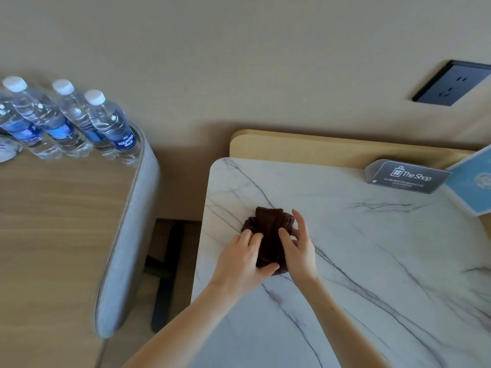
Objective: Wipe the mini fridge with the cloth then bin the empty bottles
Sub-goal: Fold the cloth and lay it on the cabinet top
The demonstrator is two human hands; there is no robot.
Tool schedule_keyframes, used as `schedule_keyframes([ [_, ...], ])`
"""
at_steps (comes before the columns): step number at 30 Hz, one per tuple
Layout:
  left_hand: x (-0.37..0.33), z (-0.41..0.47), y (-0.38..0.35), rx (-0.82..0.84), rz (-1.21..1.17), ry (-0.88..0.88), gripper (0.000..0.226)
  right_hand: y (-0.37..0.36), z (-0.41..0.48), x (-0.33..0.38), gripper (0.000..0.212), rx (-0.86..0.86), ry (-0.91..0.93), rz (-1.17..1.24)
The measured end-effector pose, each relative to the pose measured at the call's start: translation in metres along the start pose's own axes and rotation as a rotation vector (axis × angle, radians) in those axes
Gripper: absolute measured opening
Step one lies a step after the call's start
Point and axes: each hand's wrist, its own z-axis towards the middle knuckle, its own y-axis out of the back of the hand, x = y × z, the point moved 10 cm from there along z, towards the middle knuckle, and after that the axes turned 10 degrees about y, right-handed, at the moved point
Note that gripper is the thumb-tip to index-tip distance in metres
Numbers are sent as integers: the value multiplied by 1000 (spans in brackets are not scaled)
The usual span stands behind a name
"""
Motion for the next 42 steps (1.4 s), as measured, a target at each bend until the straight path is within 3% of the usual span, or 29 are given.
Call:
schedule_keyframes([
  [3, -6, -1, 3, -76, 34, 8, 60, 1, -4, 0, 48, 0, 3, 43],
  [9, 3, -15, 30, -283, -183, 23, 9, 3, -4, 2, 45, 1, 25, 91],
  [14, 25, -23, 37, -313, -355, 151, 9, 6, -3, -3, 40, -8, 51, 86],
  [18, 68, -39, 32, -346, -617, 456, 18, 24, -3, -15, 35, -126, 51, -19],
  [22, 95, -49, 15, -271, -615, 651, 30, 25, -7, -11, 34, -104, 104, -207],
  [25, 81, -44, 43, -386, -308, 461, 11, 21, -11, 14, 45, -66, 308, -505],
  [27, 50, -37, 51, -445, -39, 133, 34, 11, -19, 36, 51, -25, 523, -674],
  [30, 14, -32, 30, -313, 238, -198, 60, -13, -34, 43, 60, 138, 715, -860],
  [35, 13, -30, -2, -158, 365, -241, 70, -33, -47, 16, 70, 300, 741, -1013],
  [42, 27, -2, -8, -142, 361, -174, 66, -48, -17, 6, 72, 368, 738, -1100],
])
